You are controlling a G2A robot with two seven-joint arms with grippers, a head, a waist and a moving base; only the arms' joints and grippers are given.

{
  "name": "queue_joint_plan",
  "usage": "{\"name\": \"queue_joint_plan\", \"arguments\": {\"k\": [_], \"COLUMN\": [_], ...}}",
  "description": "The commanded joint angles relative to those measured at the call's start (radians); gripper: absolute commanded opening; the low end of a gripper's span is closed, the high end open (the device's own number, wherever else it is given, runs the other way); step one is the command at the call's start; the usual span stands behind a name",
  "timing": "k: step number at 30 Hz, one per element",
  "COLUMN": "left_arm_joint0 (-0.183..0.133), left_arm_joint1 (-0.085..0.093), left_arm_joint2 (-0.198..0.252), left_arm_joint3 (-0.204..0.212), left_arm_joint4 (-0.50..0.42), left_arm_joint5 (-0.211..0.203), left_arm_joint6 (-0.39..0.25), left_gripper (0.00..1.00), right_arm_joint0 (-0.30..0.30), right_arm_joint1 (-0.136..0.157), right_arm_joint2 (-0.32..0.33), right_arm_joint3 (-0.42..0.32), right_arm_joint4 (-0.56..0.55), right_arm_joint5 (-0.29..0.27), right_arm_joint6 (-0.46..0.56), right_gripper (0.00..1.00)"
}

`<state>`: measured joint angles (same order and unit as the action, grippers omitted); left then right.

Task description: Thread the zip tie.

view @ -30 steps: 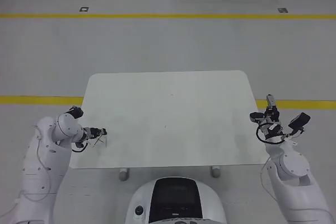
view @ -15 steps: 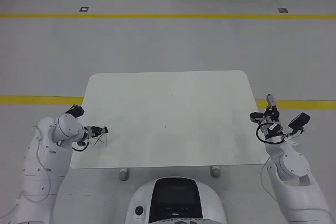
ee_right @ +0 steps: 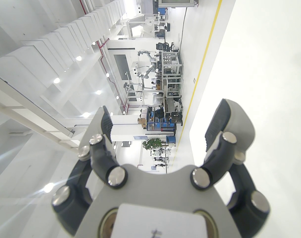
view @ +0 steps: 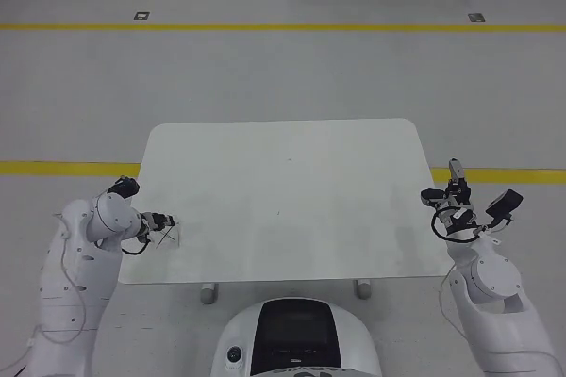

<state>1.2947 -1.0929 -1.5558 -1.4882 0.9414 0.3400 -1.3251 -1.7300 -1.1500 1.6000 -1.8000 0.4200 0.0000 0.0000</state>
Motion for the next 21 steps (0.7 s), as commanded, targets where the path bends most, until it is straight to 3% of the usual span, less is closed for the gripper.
{"name": "queue_joint_plan", "arguments": {"k": [1, 9, 17, 21], "left_arm_joint0": [-0.006, -0.026, -0.045, -0.056], "left_arm_joint1": [-0.004, -0.019, -0.034, -0.044], "left_arm_joint2": [-0.001, -0.001, 0.0, -0.002], "left_arm_joint3": [0.013, 0.065, 0.11, 0.135], "left_arm_joint4": [0.0, 0.008, 0.025, 0.035], "left_arm_joint5": [0.0, 0.0, 0.0, 0.0], "left_arm_joint6": [0.004, 0.026, 0.038, 0.052], "left_gripper": [0.46, 0.42, 0.29, 0.29], "right_arm_joint0": [0.0, 0.0, 0.0, 0.0], "right_arm_joint1": [0.0, 0.0, 0.0, 0.0], "right_arm_joint2": [0.0, 0.0, 0.0, 0.0], "right_arm_joint3": [0.0, 0.0, 0.0, 0.0], "right_arm_joint4": [0.0, 0.0, 0.0, 0.0], "right_arm_joint5": [0.0, 0.0, 0.0, 0.0], "right_arm_joint6": [0.0, 0.0, 0.0, 0.0], "right_gripper": [1.0, 1.0, 1.0, 1.0]}}
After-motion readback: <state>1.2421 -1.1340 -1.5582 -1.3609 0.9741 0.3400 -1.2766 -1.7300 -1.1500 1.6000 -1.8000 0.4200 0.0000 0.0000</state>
